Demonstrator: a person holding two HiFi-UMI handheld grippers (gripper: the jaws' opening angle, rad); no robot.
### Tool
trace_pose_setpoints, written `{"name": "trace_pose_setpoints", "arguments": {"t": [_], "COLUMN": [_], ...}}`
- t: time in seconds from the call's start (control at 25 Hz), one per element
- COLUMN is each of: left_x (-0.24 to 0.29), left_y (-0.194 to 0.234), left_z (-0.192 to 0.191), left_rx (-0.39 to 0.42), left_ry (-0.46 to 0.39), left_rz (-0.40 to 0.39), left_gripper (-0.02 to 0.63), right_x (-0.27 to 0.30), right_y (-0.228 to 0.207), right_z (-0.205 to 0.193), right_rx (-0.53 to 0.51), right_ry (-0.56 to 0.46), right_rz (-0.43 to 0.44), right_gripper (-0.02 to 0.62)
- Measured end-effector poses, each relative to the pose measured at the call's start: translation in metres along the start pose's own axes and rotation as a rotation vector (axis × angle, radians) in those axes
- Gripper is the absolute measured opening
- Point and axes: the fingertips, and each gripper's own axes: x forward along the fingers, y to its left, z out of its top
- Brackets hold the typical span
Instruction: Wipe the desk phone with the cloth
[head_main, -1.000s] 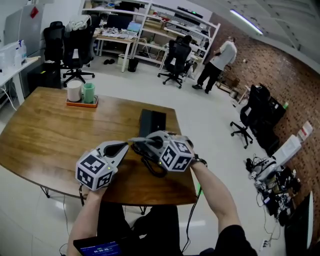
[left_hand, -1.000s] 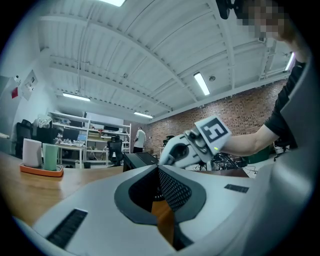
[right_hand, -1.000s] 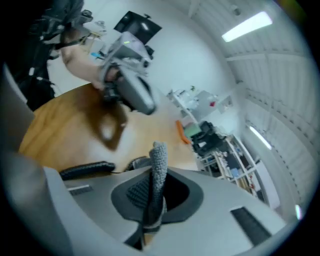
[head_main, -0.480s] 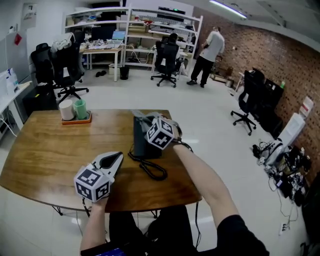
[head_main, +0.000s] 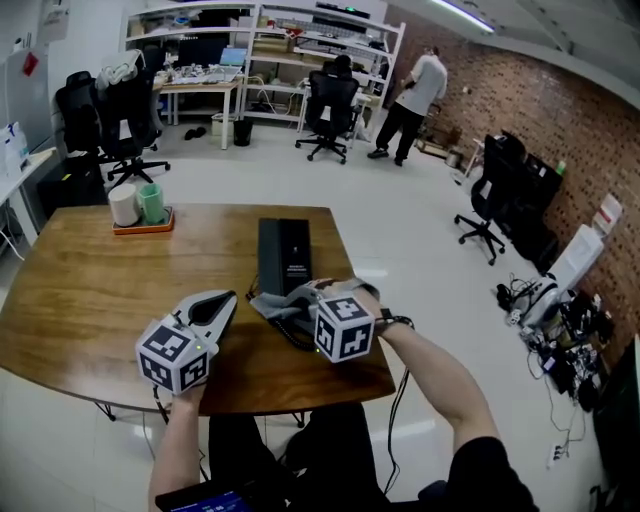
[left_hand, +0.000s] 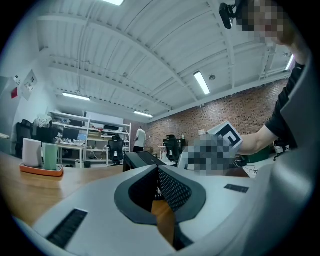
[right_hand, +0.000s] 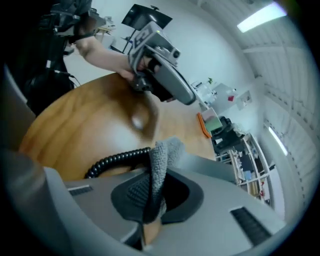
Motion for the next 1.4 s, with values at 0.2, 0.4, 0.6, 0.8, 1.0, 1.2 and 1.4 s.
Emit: {"name": "trace_pose_setpoints", "arguments": {"t": [0.2, 0.4, 0.6, 0.8, 1.0, 1.2, 1.4], "left_x": [-0.002, -0.001, 0.000, 0.001, 0.002, 0.002, 0.001], "left_y": [0.006, 0.004, -0.003, -0.003, -0.004, -0.002, 0.000], "left_z": [-0.004, -0.006, -0.005, -0.001, 0.001, -0.001, -0.004], "left_rx": [0.000, -0.010, 0.002, 0.009, 0.013, 0.017, 0.011], "left_ry": [0.005, 0.006, 0.017, 0.016, 0.015, 0.023, 0.024], "left_rz": [0.001, 0.002, -0.002, -0.002, -0.001, -0.005, -0.006], "left_gripper": [-0.008, -0.008, -0.008, -0.008, -0.008, -0.008, -0.006], "right_x": [-0.009, 0.011, 0.028, 0.021, 0.007, -0.006, -0.018], "right_y": [-0.121, -0.209, -0.193, -0.149, -0.074, -0.007, -0.096], "right_z": [-0.022, -0.074, -0.087, -0.062, -0.035, -0.019, -0.029], "right_rx": [0.241, 0.491, 0.444, 0.324, 0.181, 0.025, 0.233], "right_ry": [-0.053, 0.009, 0.065, 0.033, 0.018, 0.028, -0.069], "right_rz": [-0.354, -0.583, -0.533, -0.432, -0.293, -0.043, -0.280], "right_gripper": [0.025, 0.025, 0.025, 0.025, 0.025, 0.025, 0.025]}}
